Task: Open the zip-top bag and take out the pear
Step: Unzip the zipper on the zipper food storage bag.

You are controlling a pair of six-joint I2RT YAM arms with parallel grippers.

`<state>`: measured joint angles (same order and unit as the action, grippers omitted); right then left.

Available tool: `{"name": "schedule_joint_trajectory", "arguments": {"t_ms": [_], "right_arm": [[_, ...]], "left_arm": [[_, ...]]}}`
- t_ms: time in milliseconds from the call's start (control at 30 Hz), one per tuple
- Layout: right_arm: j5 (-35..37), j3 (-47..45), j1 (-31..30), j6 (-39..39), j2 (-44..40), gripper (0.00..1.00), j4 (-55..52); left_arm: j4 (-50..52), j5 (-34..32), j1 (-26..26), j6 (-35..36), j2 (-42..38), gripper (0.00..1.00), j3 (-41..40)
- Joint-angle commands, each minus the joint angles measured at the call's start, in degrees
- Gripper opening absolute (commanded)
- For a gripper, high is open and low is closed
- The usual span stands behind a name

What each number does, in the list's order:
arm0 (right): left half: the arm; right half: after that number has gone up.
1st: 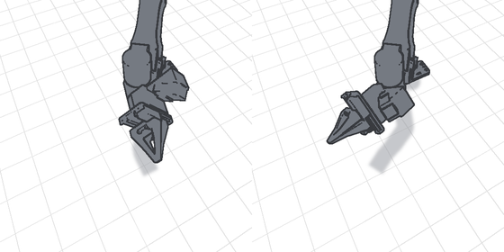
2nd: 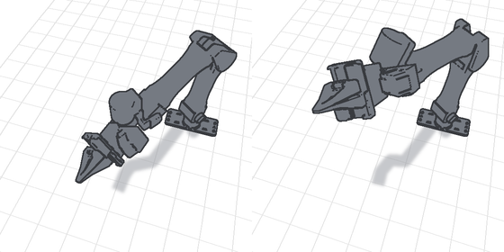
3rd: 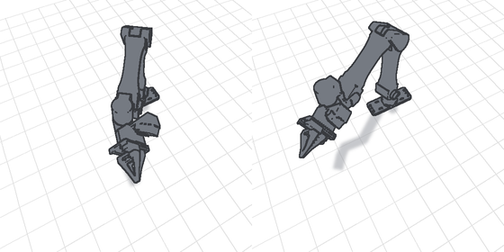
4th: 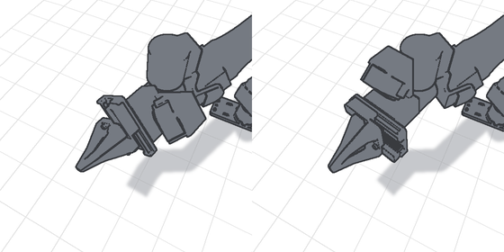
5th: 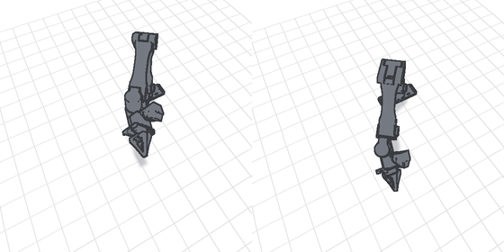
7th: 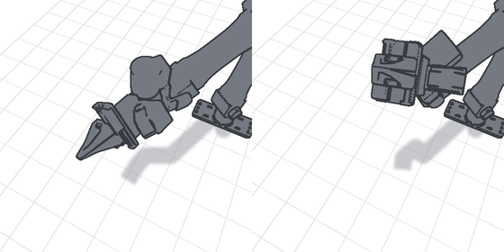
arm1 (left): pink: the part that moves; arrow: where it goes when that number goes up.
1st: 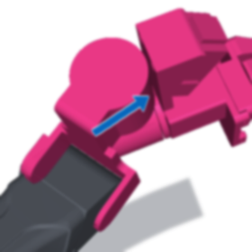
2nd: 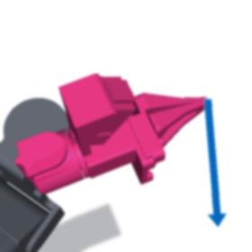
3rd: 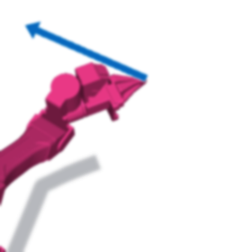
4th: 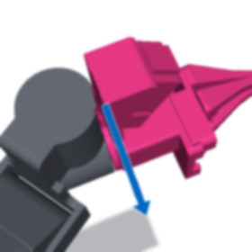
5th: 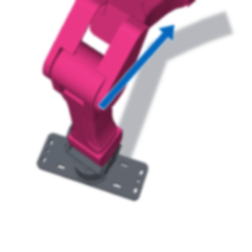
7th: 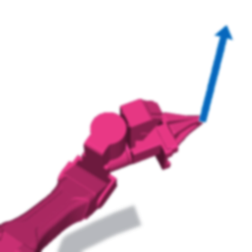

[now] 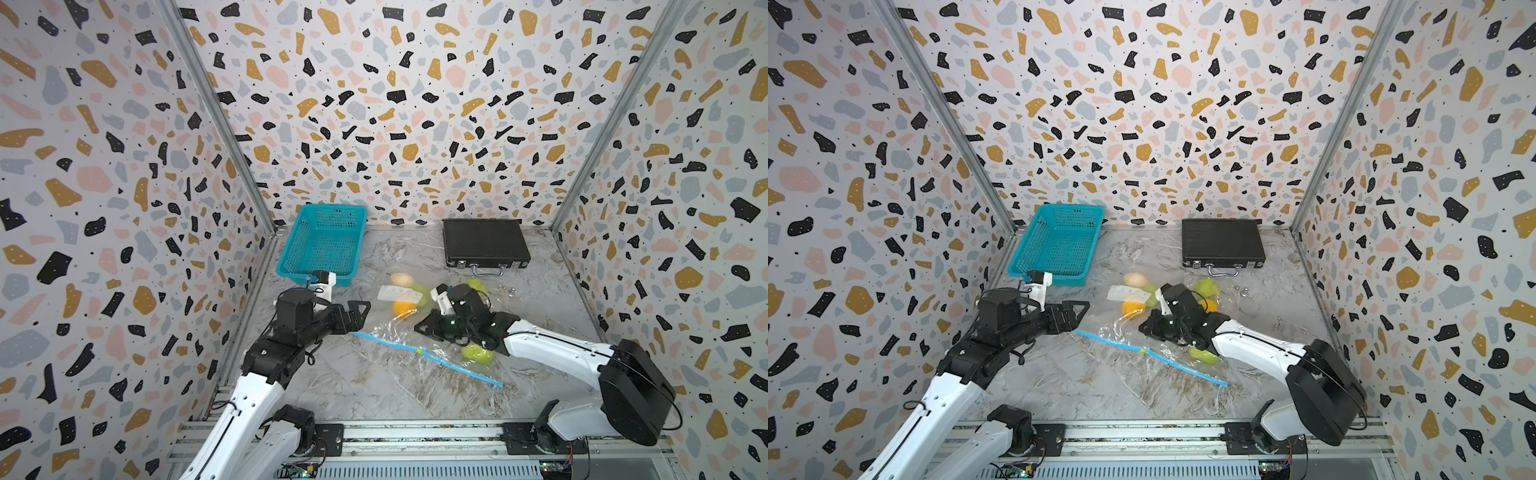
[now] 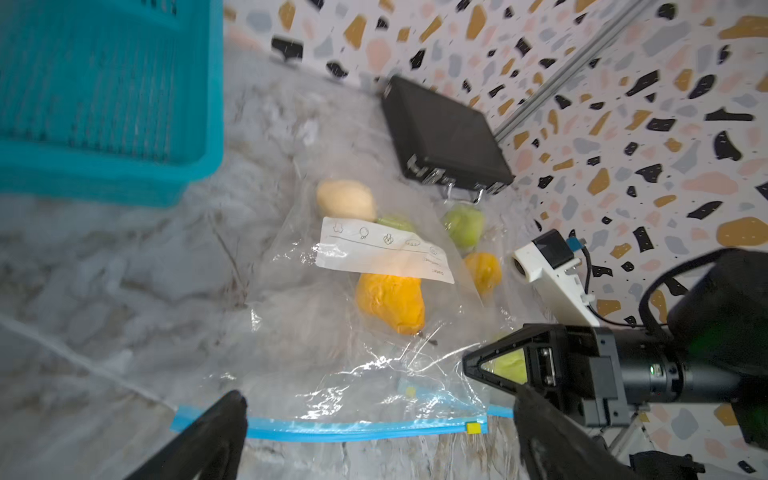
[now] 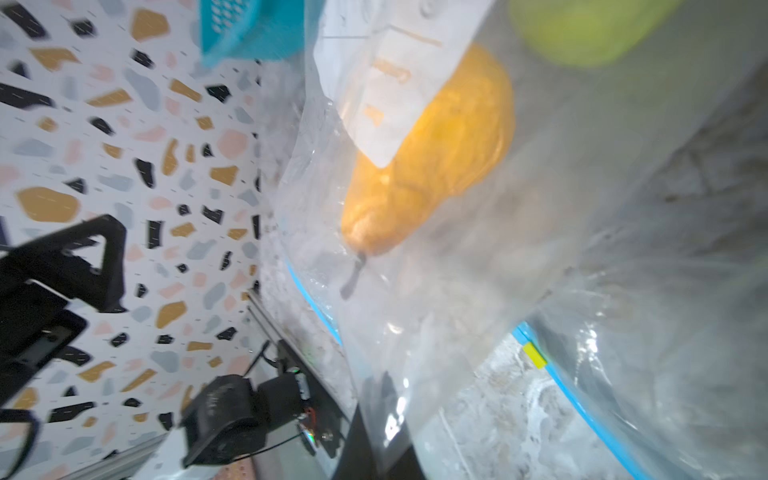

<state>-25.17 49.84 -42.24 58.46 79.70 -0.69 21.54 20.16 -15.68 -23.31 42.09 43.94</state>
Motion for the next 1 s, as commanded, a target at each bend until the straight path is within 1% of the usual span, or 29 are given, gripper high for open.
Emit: {"name": "schedule_joint_trajectory", "arguments": {"t_ms": [0, 100, 167, 267, 333, 400, 433, 533, 567, 733, 800, 833, 900, 967], "right_arm": [[-9.28, 4.82, 4.36, -0.73, -0.44, 0.00, -8.14], [-15.27, 9.48, 7.14, 0.92, 1.05, 0.00, -9.84], [-18.37, 11.57, 8.06, 2.36, 1.77, 0.00, -9.18], [-22.32, 13.23, 8.66, 4.46, 2.62, 0.00, -7.96], [-24.76, 13.79, 9.08, 5.77, 3.33, 0.00, -7.18], [-26.63, 13.64, 9.62, 7.34, 3.70, 0.00, -6.04], [-27.59, 13.68, 9.88, 8.02, 3.79, 0.00, -5.38], [-28.88, 14.43, 10.49, 8.90, 3.40, 0.00, -5.11], [-29.42, 14.95, 10.51, 9.09, 3.40, 0.00, -5.11], [-30.72, 16.52, 10.60, 9.39, 3.20, 0.00, -6.25], [-31.17, 16.24, 10.60, 10.06, 2.89, 0.00, -5.78], [-31.50, 16.31, 10.68, 10.35, 2.70, 0.00, -5.51], [-31.49, 16.73, 10.71, 10.49, 2.31, 0.00, -5.66], [-31.80, 16.79, 10.70, 10.81, 1.76, 0.00, -5.60]], "left_arm": [[-9.28, -0.09, -0.83, 14.22, -2.75, 0.99, 0.89], [-20.21, 5.41, -1.91, 25.71, -5.76, 0.99, -3.64], [-22.48, 10.23, -2.36, 33.42, -6.31, 0.99, -5.52], [-18.96, 15.04, -2.89, 42.72, -4.61, 0.99, -4.67], [-15.60, 17.40, -3.62, 50.67, -3.55, 0.99, -4.33], [-13.65, 17.52, -5.26, 57.47, -2.69, 0.99, -4.65], [-12.84, 16.59, -6.44, 60.50, -2.30, 0.97, -4.81], [-11.48, 14.41, -9.87, 65.76, -0.47, 0.90, -4.85], [-12.11, 13.85, -10.68, 66.40, 0.10, 0.88, -5.47], [-13.37, 10.08, -12.41, 70.23, 3.18, 0.76, -6.11], [-13.89, 9.96, -12.95, 70.89, 4.42, 0.70, -5.76], [-13.55, 10.00, -13.26, 71.58, 5.13, 0.68, -5.47], [-15.37, 7.81, -13.50, 71.78, 6.40, 0.67, -5.70], [-16.45, 7.75, -13.57, 72.64, 7.69, 0.63, -4.97]]}}
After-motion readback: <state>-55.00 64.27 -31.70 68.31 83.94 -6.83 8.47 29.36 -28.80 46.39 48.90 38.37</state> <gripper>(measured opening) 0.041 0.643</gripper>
